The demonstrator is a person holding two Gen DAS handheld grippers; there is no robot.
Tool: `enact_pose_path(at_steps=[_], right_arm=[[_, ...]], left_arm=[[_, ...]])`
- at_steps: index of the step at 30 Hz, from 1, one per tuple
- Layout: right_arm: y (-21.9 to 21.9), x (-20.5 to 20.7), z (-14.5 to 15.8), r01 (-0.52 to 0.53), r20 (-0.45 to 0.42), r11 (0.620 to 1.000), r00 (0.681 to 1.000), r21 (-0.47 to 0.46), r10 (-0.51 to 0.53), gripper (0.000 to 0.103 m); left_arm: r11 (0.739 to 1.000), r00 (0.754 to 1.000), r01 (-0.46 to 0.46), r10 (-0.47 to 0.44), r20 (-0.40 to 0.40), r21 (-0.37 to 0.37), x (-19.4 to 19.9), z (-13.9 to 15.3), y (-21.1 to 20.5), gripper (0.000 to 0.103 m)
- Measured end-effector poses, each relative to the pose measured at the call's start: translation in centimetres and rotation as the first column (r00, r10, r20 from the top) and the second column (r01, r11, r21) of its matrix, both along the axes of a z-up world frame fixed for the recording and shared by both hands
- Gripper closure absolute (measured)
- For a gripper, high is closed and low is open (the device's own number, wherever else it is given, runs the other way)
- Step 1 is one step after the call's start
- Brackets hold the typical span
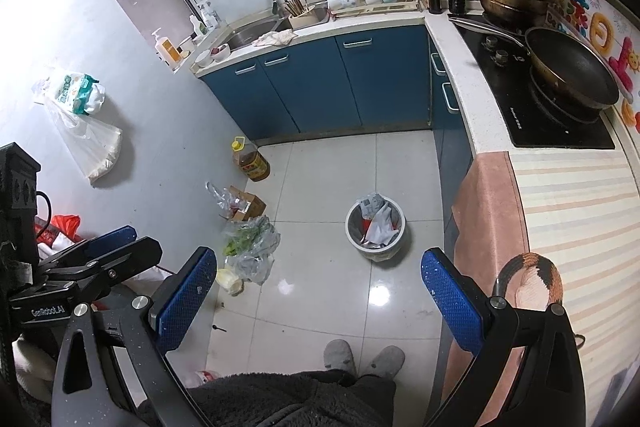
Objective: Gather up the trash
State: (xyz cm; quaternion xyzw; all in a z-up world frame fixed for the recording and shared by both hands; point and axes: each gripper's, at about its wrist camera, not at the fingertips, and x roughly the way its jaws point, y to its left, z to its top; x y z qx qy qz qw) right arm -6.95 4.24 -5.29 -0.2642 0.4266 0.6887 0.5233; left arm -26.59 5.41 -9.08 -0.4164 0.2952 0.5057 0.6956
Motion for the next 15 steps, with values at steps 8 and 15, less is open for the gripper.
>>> enact_pose_path(at_steps=[8, 15], right_arm=[[-0.18, 0.00, 0.12, -0.002, 0.000, 1.000, 1.000, 0.002, 0.002, 0.000], [-0.17, -0.02, 0.19, 0.000, -0.004, 1.000, 1.000, 0.000, 0.000, 0.000]], left_arm=[[1.000, 1.000, 0.005, -0.005, 0.002, 0.011, -0.32, 0.36, -0.20, 0.000], [1.000, 1.000, 0.011, -0.011, 0.004, 0.015, -0.25, 0.58, -0.23, 0.000]])
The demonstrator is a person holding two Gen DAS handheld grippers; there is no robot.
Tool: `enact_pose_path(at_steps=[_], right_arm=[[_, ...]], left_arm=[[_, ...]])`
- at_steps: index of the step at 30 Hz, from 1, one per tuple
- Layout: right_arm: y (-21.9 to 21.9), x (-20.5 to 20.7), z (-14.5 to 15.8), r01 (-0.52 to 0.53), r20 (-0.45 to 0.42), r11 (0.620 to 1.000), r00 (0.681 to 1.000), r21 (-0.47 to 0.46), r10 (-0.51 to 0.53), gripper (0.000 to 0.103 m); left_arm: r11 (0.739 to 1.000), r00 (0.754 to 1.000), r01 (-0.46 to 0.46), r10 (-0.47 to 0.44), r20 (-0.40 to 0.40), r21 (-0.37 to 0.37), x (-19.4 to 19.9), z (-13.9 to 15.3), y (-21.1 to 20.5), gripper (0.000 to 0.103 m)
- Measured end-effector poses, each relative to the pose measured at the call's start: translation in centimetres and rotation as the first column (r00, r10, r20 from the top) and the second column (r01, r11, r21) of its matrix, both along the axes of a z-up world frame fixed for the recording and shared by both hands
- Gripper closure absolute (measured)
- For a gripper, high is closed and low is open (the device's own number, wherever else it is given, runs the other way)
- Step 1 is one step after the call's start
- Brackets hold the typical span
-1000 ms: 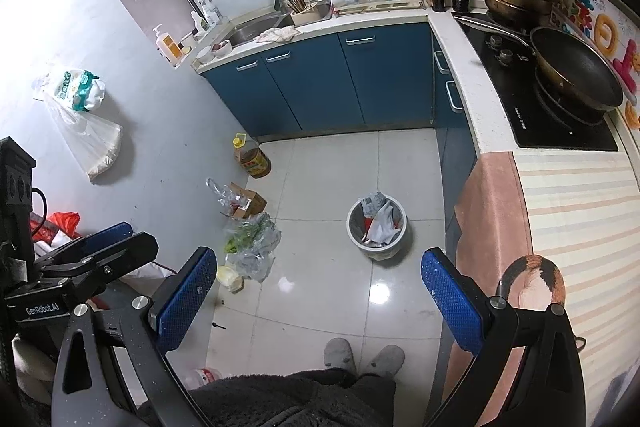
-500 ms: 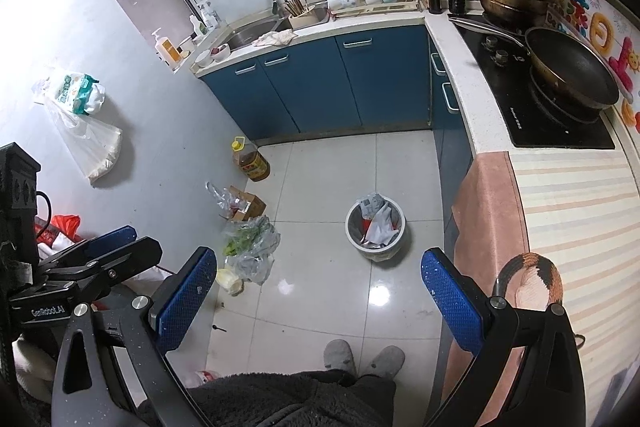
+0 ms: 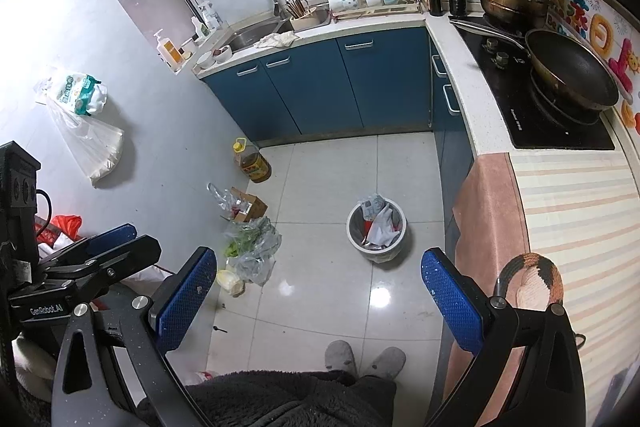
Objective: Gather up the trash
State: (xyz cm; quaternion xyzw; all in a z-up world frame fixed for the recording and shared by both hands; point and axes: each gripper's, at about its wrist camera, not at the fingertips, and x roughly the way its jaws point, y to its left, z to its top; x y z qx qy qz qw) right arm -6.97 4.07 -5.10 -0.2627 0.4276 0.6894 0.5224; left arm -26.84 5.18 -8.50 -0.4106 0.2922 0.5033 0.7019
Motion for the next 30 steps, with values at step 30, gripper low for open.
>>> enact_pose_path(at_steps=[30], right_arm=[[0.08, 0.29, 0.07, 0.043, -0.015, 0.999, 0.999, -0.001, -0.043, 0.000]], left_arm=[[0.999, 0.999, 0.036, -0.036, 0.015, -0.007, 0.68, 0.12, 0.81, 0.000]])
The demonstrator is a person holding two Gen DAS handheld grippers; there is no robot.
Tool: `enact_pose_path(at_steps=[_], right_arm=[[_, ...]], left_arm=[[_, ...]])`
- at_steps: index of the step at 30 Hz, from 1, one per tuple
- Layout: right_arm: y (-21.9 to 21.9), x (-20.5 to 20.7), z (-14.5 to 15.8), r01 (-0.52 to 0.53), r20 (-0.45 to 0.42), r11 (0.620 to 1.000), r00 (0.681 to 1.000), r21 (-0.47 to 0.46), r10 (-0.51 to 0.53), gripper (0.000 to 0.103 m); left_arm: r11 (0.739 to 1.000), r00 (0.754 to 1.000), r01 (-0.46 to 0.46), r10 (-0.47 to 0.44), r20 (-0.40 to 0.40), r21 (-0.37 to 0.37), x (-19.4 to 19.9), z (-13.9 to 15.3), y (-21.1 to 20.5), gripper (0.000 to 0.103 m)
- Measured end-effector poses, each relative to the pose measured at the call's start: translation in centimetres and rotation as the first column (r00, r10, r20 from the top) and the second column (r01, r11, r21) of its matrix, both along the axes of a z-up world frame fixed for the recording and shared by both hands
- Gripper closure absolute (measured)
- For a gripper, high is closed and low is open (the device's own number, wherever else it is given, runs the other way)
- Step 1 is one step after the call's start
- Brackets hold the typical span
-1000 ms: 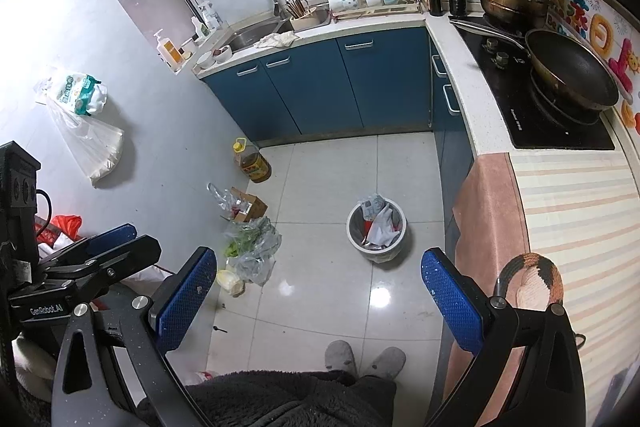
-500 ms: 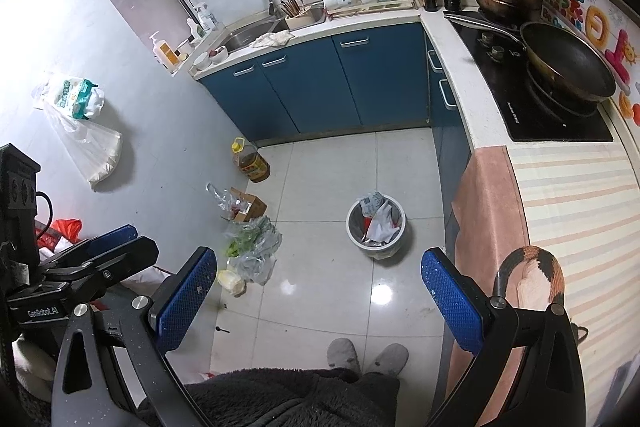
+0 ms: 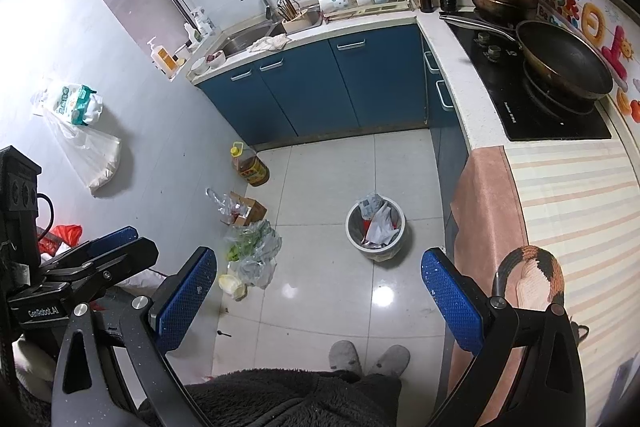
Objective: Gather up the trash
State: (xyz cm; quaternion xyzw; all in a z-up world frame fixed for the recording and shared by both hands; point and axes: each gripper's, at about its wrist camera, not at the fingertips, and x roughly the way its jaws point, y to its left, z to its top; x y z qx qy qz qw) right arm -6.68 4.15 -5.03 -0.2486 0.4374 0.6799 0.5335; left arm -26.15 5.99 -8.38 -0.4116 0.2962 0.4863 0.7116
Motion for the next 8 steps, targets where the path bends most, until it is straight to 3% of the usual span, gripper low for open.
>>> enact_pose_path(at_steps=[8], right_arm=[[0.19, 0.07, 0.03, 0.006, -0.003, 1.000, 1.000, 0.004, -0.006, 0.000]], left_arm=[[1.000, 0.999, 0.025, -0.025, 0.020, 0.012, -0.01, 0.63, 0.64, 0.000]])
